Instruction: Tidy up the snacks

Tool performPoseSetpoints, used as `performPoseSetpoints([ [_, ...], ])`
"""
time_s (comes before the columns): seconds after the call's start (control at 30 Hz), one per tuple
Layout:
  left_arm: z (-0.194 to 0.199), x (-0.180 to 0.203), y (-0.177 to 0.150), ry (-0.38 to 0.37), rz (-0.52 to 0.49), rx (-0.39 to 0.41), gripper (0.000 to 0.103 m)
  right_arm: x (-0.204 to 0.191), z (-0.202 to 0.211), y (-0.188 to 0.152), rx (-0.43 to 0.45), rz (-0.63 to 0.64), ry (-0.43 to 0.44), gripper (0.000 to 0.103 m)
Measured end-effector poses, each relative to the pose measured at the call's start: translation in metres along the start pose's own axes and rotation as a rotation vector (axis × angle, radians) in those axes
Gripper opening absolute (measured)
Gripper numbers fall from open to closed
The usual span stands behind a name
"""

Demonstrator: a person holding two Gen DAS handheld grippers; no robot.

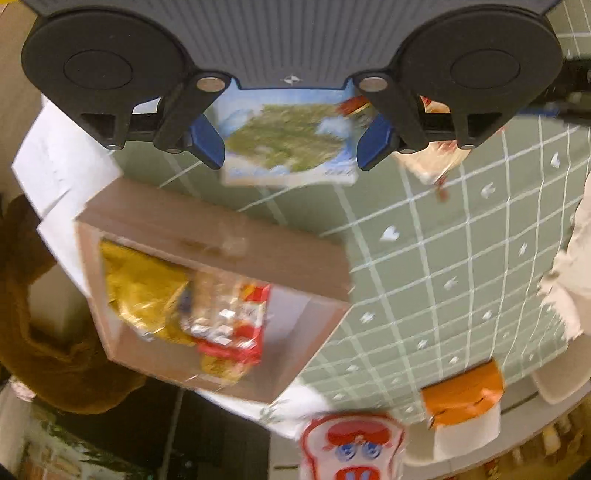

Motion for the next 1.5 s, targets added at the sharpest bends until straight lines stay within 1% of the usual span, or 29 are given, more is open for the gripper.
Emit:
performPoseSetpoints([
  [0.1, 0.000, -0.001, 0.009, -0.002, -0.009, 0.039, 0.034, -0.007, 0.005, -0.014, -0.018, 0.030, 0.015, 0.079],
  [0.13, -0.003, -0.001, 0.013, -0.008, -0.008, 0.046, 0.036, -0.008, 0.007, -0.019, -0.023, 0.037, 0.022, 0.079],
  [0.27, -0.009, 0.001, 0.016, 0.006, -0.035, 0.038, 0.035, -0.009, 0.012, -0.032, -0.034, 0.034, 0.035, 0.079],
  [0.33, -0.007, 0.008, 0.011, 0.020, -0.088, 0.030, 0.035, -0.006, 0.015, -0.035, -0.032, 0.018, 0.028, 0.079],
  [0.43, -0.001, 0.022, 0.002, 0.034, -0.183, 0.016, 0.035, 0.000, 0.023, -0.036, -0.015, -0.020, 0.039, 0.079],
  [0.53, -0.004, 0.028, -0.004, 0.050, -0.231, -0.004, 0.035, 0.000, 0.028, -0.037, -0.001, -0.026, 0.067, 0.079],
  [0.63, -0.013, 0.022, -0.005, 0.056, -0.202, -0.030, 0.036, -0.005, 0.022, -0.042, -0.017, -0.005, 0.061, 0.079],
  [0.67, -0.014, 0.020, -0.007, 0.043, -0.188, -0.037, 0.036, -0.007, 0.019, -0.044, -0.020, 0.000, 0.052, 0.079],
  [0.73, -0.018, 0.015, -0.008, -0.006, -0.145, -0.058, 0.038, -0.008, 0.019, -0.048, 0.003, 0.003, 0.043, 0.079],
  [0.77, -0.018, 0.013, -0.008, -0.020, -0.131, -0.055, 0.038, -0.008, 0.019, -0.049, 0.010, 0.007, 0.042, 0.079],
  [0.9, -0.023, 0.015, -0.006, -0.047, -0.124, -0.053, 0.039, -0.004, 0.020, -0.051, 0.014, -0.009, 0.052, 0.079],
  [1.03, -0.032, 0.024, -0.002, -0.069, -0.147, -0.047, 0.041, -0.001, 0.021, -0.054, 0.019, -0.021, 0.057, 0.079],
  [1.1, -0.036, 0.027, -0.001, -0.080, -0.154, -0.054, 0.041, 0.002, 0.022, -0.055, 0.022, -0.027, 0.063, 0.079],
  [1.17, -0.034, 0.031, -0.001, -0.095, -0.157, -0.058, 0.037, 0.004, 0.023, -0.057, 0.026, -0.033, 0.066, 0.079],
  [1.23, -0.026, 0.036, -0.001, -0.128, -0.163, -0.040, 0.026, 0.008, 0.025, -0.058, 0.029, -0.046, 0.067, 0.079],
  [1.3, -0.019, 0.043, 0.000, -0.162, -0.173, -0.027, 0.024, 0.011, 0.027, -0.058, 0.027, -0.056, 0.072, 0.079],
  [1.37, -0.020, 0.053, 0.000, -0.155, -0.209, -0.029, 0.024, 0.012, 0.027, -0.060, 0.023, -0.055, 0.080, 0.079],
  [1.47, -0.036, 0.059, -0.004, -0.111, -0.246, -0.067, 0.023, 0.012, 0.026, -0.061, 0.023, -0.040, 0.071, 0.079],
  [1.5, -0.040, 0.059, -0.005, -0.098, -0.248, -0.071, 0.025, 0.013, 0.027, -0.061, 0.023, -0.038, 0.066, 0.079],
])
Point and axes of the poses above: each gripper's, at about its wrist camera, not at the fingertips, and z roughly against the way its jaws point, x to its right, y to its top, the point moved 3 cm from there along -z, roughly the way its jaws point, and after that the axes turned 2 degrees about -y, right-handed, at the moved point
